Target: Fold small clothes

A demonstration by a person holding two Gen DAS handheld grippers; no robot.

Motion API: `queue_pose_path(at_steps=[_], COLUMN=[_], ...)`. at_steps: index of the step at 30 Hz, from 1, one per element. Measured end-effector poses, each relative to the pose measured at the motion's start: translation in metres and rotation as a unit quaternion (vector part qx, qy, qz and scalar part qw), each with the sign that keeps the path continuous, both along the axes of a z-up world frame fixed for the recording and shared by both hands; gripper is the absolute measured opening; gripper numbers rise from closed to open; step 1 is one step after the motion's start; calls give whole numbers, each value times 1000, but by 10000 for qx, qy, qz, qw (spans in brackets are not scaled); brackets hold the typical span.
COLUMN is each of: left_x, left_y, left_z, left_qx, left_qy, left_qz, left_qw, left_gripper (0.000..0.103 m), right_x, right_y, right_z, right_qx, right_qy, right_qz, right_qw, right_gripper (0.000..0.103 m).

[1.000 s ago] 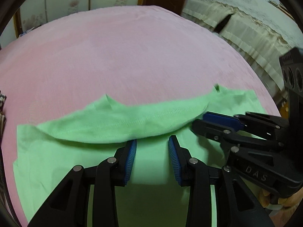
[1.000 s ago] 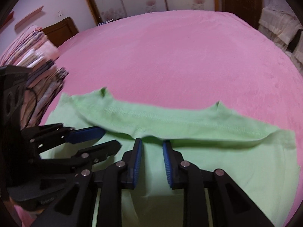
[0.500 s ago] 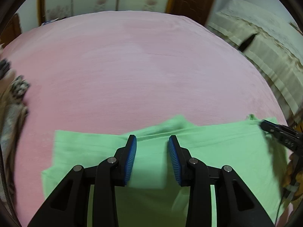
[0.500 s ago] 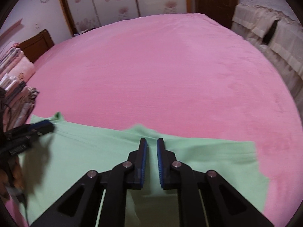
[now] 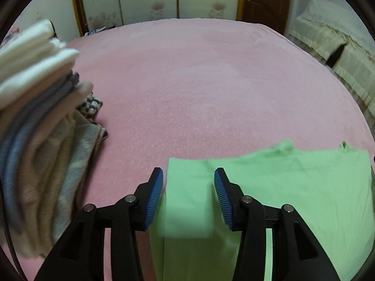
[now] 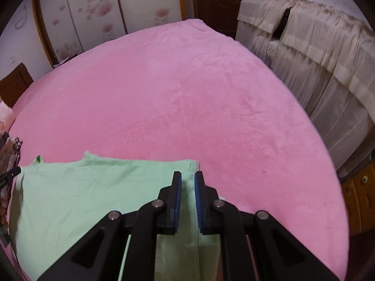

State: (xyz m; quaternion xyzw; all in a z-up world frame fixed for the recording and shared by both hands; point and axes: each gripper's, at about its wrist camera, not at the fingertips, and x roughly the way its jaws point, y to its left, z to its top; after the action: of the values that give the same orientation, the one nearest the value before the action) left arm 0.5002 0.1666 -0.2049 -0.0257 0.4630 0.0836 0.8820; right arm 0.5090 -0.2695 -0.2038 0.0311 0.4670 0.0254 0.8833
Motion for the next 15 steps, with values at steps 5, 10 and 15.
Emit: queue_pose_path(at_steps=[5, 10, 15], left_x=[-52, -106, -164], left_y=[-8, -19, -28], left_z=[32, 61, 83], left_qx=[-123, -306, -433], left_qy=[-24, 35, -373], left_qz=[-98, -220, -344], left_qw=[9999, 9993, 9978], left_gripper=[58, 59, 66], right_x=[-41, -98, -148], right_y=[3, 19, 30], right_z=[36, 71, 82], right_qx=[215, 361, 665], right_qy=[-117, -220, -318], right_qz=[184, 533, 720], right_qw=[9995, 9977, 9947], right_gripper=[12, 13, 13])
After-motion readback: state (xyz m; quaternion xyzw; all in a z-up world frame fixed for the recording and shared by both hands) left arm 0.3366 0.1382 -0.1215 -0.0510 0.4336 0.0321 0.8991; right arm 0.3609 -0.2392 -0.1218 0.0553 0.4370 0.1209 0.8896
